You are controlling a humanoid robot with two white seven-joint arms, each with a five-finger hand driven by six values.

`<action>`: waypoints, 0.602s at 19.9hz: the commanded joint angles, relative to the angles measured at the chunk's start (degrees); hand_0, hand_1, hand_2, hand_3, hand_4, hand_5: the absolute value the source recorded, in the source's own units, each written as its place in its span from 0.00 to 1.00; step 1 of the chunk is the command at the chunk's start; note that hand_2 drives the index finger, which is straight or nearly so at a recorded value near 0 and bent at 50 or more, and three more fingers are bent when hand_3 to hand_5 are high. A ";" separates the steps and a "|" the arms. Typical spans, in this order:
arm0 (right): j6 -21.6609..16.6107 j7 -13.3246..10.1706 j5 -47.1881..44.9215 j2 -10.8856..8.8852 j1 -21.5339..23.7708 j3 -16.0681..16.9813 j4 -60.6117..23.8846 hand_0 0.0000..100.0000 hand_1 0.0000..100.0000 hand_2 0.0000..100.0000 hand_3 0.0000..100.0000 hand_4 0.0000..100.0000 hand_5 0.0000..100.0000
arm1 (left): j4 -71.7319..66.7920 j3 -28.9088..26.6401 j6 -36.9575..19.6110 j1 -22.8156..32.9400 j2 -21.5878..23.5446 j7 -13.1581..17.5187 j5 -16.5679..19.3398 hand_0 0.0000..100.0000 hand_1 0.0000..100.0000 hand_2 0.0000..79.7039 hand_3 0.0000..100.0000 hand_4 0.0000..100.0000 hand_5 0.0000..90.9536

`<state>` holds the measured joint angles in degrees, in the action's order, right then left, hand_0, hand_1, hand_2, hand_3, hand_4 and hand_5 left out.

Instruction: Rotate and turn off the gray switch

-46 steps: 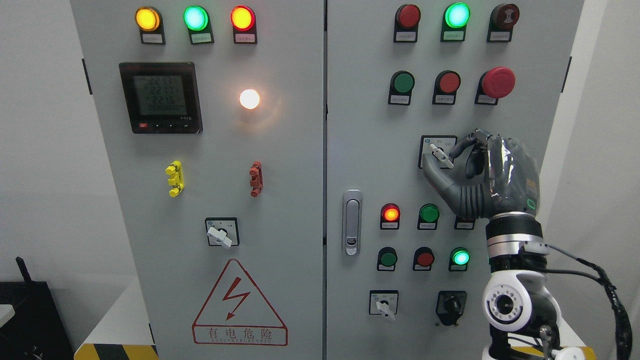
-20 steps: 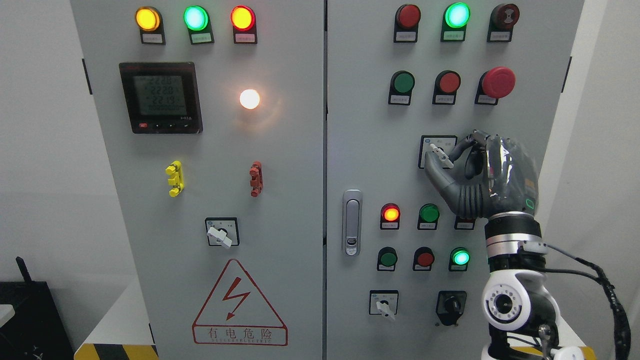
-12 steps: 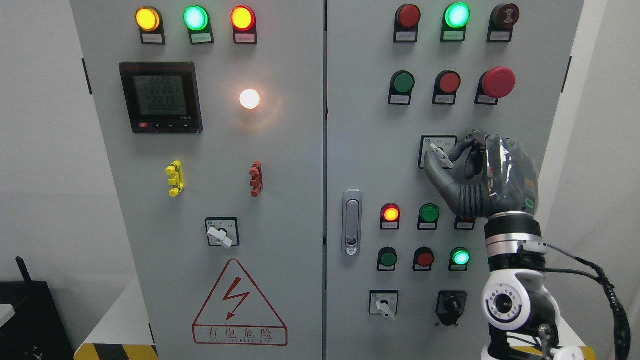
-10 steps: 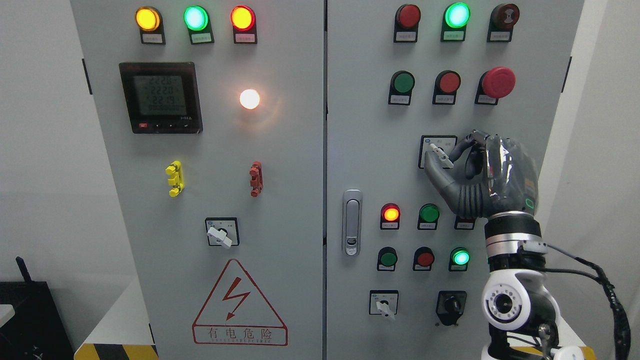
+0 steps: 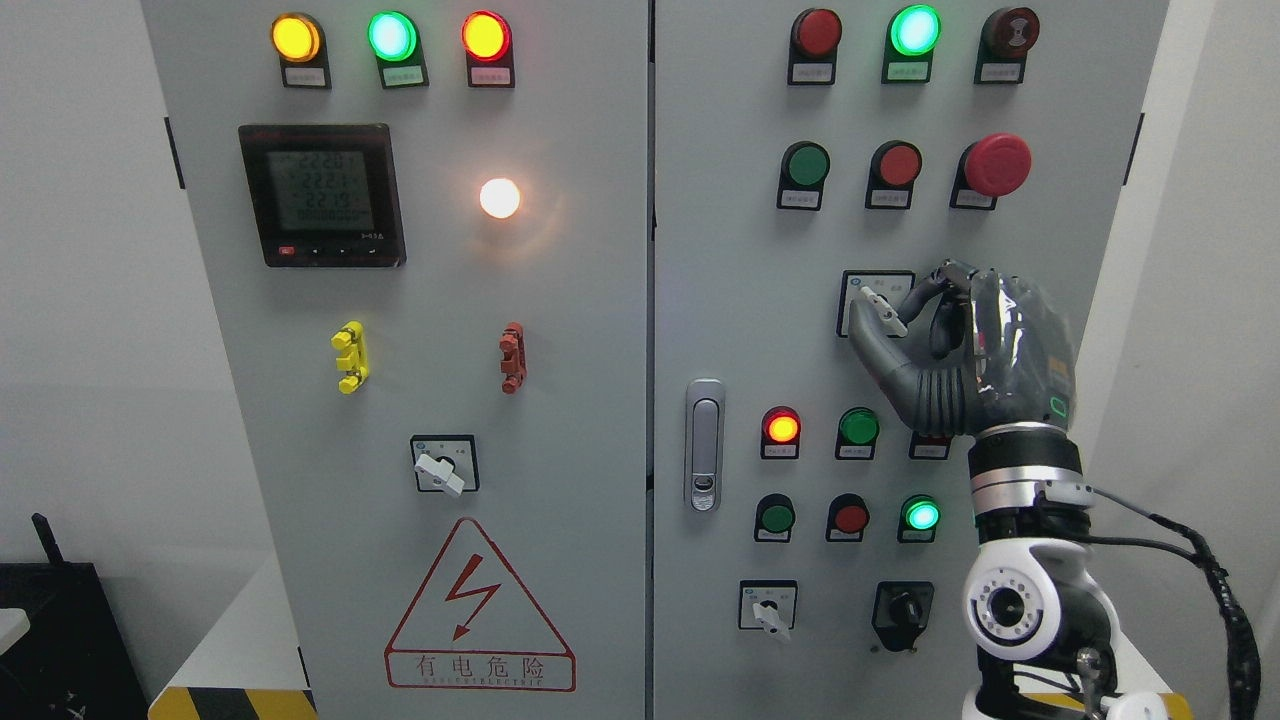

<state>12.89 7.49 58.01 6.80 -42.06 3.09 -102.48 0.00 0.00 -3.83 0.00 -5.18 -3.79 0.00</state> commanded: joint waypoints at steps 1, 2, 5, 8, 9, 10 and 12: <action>0.03 -0.02 0.00 -0.03 -0.04 -0.01 0.00 0.38 0.43 0.66 1.00 0.93 1.00 | 1.49 -0.44 0.05 -0.53 0.00 0.02 -1.14 0.12 0.39 0.00 0.00 0.00 0.00; 0.03 -0.02 0.00 -0.03 -0.04 -0.01 0.00 0.39 0.43 0.66 1.00 0.93 1.00 | 1.49 -0.44 0.05 -0.53 0.00 0.02 -1.14 0.12 0.39 0.00 0.00 0.00 0.00; 0.03 0.07 0.00 -0.03 -0.12 -0.01 0.09 0.42 0.43 0.66 1.00 0.93 1.00 | 1.49 -0.44 0.05 -0.53 0.00 0.02 -1.14 0.12 0.39 0.00 0.00 0.00 0.00; 0.03 -0.02 -0.09 0.05 -0.21 -0.01 0.09 0.45 0.42 0.67 1.00 0.93 1.00 | 1.49 -0.44 0.05 -0.53 0.00 0.02 -1.14 0.12 0.39 0.00 0.00 0.00 0.00; 0.03 -0.02 0.00 0.05 -0.21 -0.01 0.09 0.45 0.42 0.67 1.00 0.93 1.00 | 1.49 -0.44 0.05 -0.53 0.00 0.02 -1.14 0.12 0.39 0.00 0.00 0.00 0.00; 0.03 -0.02 0.00 0.05 -0.21 -0.01 0.09 0.46 0.42 0.67 1.00 0.93 1.00 | 1.49 -0.53 0.05 -0.53 0.00 0.02 -1.14 0.12 0.39 0.00 0.00 0.00 0.00; 0.03 0.07 -0.09 0.05 -0.21 -0.36 0.09 0.46 0.42 0.67 1.00 0.93 1.00 | 1.49 -0.44 0.05 -0.53 0.00 0.02 -1.06 0.12 0.39 0.00 0.00 0.00 0.00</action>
<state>12.89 7.54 58.00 6.81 -42.23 3.05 -102.43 0.00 0.00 -3.82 0.00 -5.18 -3.79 0.00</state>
